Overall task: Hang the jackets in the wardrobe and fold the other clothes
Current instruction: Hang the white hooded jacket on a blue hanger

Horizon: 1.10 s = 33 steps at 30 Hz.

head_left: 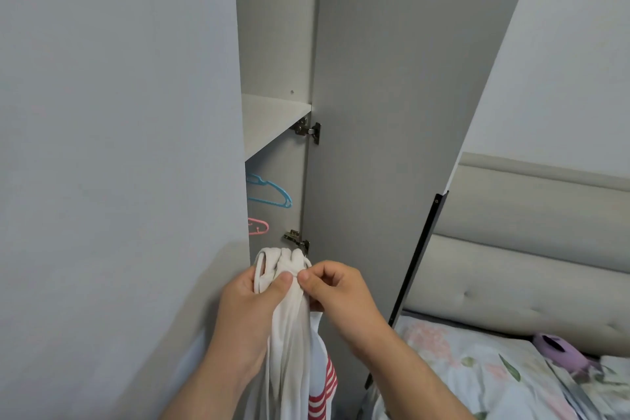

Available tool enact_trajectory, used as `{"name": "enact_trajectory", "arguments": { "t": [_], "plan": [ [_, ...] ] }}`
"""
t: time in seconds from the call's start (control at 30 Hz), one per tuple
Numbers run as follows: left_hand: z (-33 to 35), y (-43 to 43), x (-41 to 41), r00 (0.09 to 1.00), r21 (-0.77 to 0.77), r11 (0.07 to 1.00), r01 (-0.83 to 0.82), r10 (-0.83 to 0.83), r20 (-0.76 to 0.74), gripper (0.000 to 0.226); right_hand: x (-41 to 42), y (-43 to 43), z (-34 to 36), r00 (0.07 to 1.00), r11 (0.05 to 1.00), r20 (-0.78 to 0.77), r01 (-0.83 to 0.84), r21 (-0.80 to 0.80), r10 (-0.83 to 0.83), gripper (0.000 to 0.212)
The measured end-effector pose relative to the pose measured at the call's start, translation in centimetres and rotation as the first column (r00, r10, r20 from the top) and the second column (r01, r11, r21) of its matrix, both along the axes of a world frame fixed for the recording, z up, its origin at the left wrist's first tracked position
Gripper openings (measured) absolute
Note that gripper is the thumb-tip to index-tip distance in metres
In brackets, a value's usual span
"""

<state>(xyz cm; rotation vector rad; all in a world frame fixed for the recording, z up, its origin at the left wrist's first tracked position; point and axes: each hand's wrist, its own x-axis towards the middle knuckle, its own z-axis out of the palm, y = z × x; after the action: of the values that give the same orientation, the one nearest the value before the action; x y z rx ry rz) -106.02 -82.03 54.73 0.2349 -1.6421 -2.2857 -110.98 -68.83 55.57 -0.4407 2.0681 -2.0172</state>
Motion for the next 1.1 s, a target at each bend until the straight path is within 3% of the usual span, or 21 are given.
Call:
{"name": "enact_trajectory", "arguments": {
  "t": [0.23, 0.43, 0.6, 0.77, 0.97, 1.1],
  "plan": [
    [-0.8, -0.6, -1.1, 0.999, 0.023, 0.999, -0.031, 0.03, 0.017, 0.02, -2.5, 0.6, -1.0, 0.995, 0.995, -0.096, -0.02, 0.101, 0.03, 0.026],
    [-2.7, -0.8, -4.9, 0.98, -0.063, 0.987, -0.147, 0.154, 0.123, 0.018, -12.5, 0.0, -2.3, 0.995, 0.992, -0.073, 0.073, 0.106, -0.066, 0.027],
    [-3.3, -0.8, -9.4, 0.937, -0.243, 0.935, -0.258, 0.303, 0.173, 0.032, -23.1, -3.1, -3.6, 0.968, 0.932, -0.252, 0.087, 0.352, 0.006, 0.027],
    [-3.6, -1.1, -13.4, 0.892, -0.226, 0.904, -0.363, 0.407, 0.194, 0.025, -31.2, -7.3, -4.3, 0.902, 0.866, -0.418, 0.119, 0.486, 0.111, 0.012],
    [-4.1, -1.3, -16.7, 0.859, -0.212, 0.898, -0.386, 0.434, 0.272, 0.02, -35.9, -11.5, -5.9, 0.914, 0.829, -0.353, 0.034, 0.558, 0.2, 0.059],
    [-3.9, -1.0, -18.3, 0.846, -0.169, 0.896, -0.412, 0.444, 0.294, 0.021, -37.1, -12.9, -7.5, 0.906, 0.803, -0.325, -0.026, 0.595, 0.27, 0.066]
  ]
}}
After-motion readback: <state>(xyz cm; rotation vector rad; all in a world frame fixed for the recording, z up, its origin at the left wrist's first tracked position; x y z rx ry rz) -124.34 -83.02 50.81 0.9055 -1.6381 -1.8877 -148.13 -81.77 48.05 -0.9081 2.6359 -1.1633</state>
